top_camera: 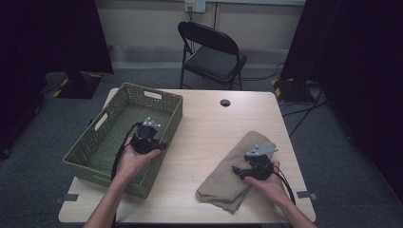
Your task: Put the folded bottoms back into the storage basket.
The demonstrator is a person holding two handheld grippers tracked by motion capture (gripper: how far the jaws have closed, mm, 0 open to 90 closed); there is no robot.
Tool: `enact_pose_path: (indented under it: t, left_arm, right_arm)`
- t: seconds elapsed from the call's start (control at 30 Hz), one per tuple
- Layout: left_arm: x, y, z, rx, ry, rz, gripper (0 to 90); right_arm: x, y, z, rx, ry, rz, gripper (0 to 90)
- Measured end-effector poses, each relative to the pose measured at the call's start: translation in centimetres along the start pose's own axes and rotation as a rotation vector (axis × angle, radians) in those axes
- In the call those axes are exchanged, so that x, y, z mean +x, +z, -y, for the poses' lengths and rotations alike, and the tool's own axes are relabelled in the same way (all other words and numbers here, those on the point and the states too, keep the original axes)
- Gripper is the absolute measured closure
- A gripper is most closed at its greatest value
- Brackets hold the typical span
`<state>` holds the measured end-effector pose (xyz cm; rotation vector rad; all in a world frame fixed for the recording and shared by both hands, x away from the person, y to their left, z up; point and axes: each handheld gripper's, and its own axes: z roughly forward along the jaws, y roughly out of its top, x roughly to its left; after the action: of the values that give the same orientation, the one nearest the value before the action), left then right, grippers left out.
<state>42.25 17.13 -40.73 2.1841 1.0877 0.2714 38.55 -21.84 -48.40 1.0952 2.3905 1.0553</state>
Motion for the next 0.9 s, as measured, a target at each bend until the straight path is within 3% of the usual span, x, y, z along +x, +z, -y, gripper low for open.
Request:
enact_pose_path:
  t: [0.9]
  left_arm:
    - [-3.7, 3.1, -3.2, 0.028, 0.086, 0.060, 73.9]
  right_arm:
    - [0.0, 0.1, 0.0, 0.000, -0.003, 0.002, 27.6]
